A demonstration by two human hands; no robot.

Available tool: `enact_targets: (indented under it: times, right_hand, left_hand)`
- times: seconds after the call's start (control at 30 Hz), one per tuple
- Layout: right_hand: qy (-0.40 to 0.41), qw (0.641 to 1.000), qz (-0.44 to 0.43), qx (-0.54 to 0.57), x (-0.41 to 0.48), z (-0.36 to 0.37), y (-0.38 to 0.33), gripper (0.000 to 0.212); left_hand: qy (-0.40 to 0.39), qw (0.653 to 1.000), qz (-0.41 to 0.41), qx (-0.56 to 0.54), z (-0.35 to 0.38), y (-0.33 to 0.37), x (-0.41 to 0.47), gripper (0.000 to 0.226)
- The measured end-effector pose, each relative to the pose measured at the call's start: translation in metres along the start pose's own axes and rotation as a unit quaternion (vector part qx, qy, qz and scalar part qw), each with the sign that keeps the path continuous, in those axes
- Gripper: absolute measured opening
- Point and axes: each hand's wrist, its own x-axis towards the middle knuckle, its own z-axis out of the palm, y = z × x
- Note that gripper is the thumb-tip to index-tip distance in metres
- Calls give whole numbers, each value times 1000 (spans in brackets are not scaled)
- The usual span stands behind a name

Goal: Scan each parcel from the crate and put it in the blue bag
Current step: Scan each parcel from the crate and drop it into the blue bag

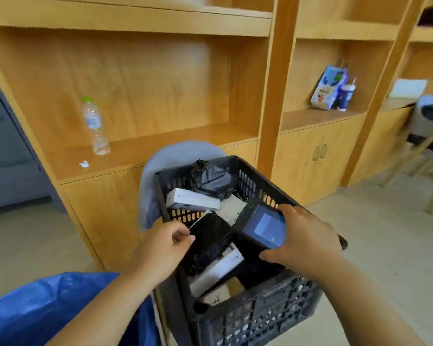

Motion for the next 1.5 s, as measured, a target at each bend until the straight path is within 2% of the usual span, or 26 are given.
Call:
enact_targets:
  times: [0.1, 0.27, 0.43, 0.53, 0.63, 0.73, 0.87, 0.93, 1.0, 1.1, 1.27, 1.33, 1.4, 1.47, 1.5]
  right_hand:
    - [6, 1000, 28, -11, 27, 16, 23, 81]
    - [13, 999, 30, -32, 86, 38, 41, 73]
    - [8, 998, 17, -61, 145, 51, 48, 67]
    - [4, 997, 6, -83, 167, 59, 53, 65]
    - [0, 995, -4, -95, 177, 67, 57, 66]
    - [-11, 996, -8, -87, 181, 75, 59, 65]
    - [-20, 997, -8, -75, 180, 76, 59, 63]
    - [-16, 997, -8, -73, 178, 71, 58, 62]
    - [-8, 997, -5, -71, 172, 62, 57, 61]
    - [7, 998, 5, -62, 156, 44, 54, 60]
    - [26, 999, 19, -29, 112, 13, 45, 67]
    - [30, 999, 25, -15, 90, 1, 41, 71]
    - [31, 999, 29, -2, 66, -8, 36, 73]
    - [32, 999, 30, 19, 41, -14, 31, 77]
    - [32, 999, 30, 31, 29, -16, 28, 79]
  left_hand:
    - [-15, 997, 29, 69, 27, 5, 48, 8]
    - [-66, 973, 42, 219, 60, -8, 130, 40]
    - [-37, 947, 56, 313, 85, -16, 201, 80]
    - [-13, 928, 79, 365, 93, -21, 235, 96]
    - [-7, 885, 115, 450, 97, -29, 261, 103]
    - [-45, 851, 132, 507, 99, -34, 279, 102]
    - [-48, 828, 139, 540, 99, -29, 283, 98]
    - [-28, 830, 142, 539, 96, -21, 277, 99]
    - [-12, 853, 124, 507, 88, -12, 266, 108]
    - [1, 910, 79, 408, 68, 3, 246, 118]
    - [32, 982, -20, 185, 25, 27, 186, 103]
    - [60, 993, -48, 85, 8, 33, 154, 89]
    - [72, 995, -60, -45, -9, 37, 117, 59]
    - [75, 978, -72, -179, -22, 39, 77, 23]
    - [74, 966, -82, -233, -29, 40, 58, 13]
